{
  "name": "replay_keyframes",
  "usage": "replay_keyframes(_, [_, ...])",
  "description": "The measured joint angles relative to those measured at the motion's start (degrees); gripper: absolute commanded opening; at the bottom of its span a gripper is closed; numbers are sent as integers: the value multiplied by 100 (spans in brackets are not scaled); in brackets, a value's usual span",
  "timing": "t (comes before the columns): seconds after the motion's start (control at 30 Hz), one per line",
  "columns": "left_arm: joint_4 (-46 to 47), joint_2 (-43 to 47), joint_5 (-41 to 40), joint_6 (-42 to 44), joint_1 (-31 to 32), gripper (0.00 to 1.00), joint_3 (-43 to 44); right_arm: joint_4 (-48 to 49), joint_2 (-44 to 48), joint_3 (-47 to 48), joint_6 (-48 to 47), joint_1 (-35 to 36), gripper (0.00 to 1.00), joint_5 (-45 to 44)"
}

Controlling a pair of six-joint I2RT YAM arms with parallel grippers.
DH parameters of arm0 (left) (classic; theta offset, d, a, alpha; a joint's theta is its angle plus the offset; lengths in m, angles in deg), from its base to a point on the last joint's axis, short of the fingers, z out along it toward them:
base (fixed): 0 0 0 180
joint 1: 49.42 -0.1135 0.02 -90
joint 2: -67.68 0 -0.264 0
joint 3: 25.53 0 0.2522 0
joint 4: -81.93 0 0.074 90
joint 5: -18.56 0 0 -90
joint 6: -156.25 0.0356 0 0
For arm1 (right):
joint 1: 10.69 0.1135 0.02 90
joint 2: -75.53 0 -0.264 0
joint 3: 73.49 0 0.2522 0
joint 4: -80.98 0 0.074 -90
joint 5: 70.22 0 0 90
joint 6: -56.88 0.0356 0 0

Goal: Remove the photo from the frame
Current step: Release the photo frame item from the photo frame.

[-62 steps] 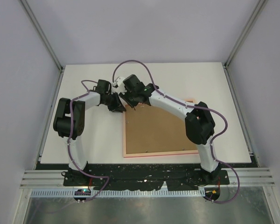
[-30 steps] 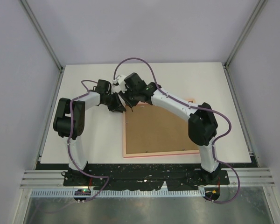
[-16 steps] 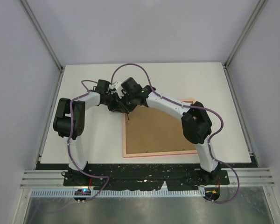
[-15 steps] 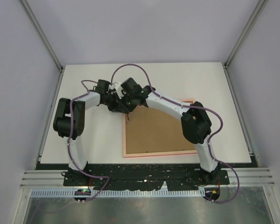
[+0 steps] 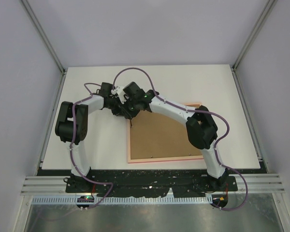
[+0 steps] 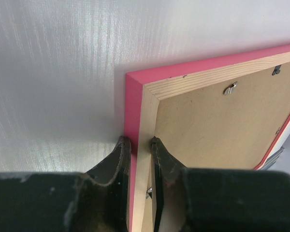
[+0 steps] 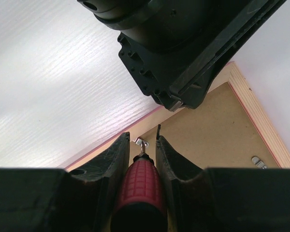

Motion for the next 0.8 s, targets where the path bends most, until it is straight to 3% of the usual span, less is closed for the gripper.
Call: replay_keyframes(0.8, [0,0,0,0,0,0,0,63,-66,42,-240,72,8,-37])
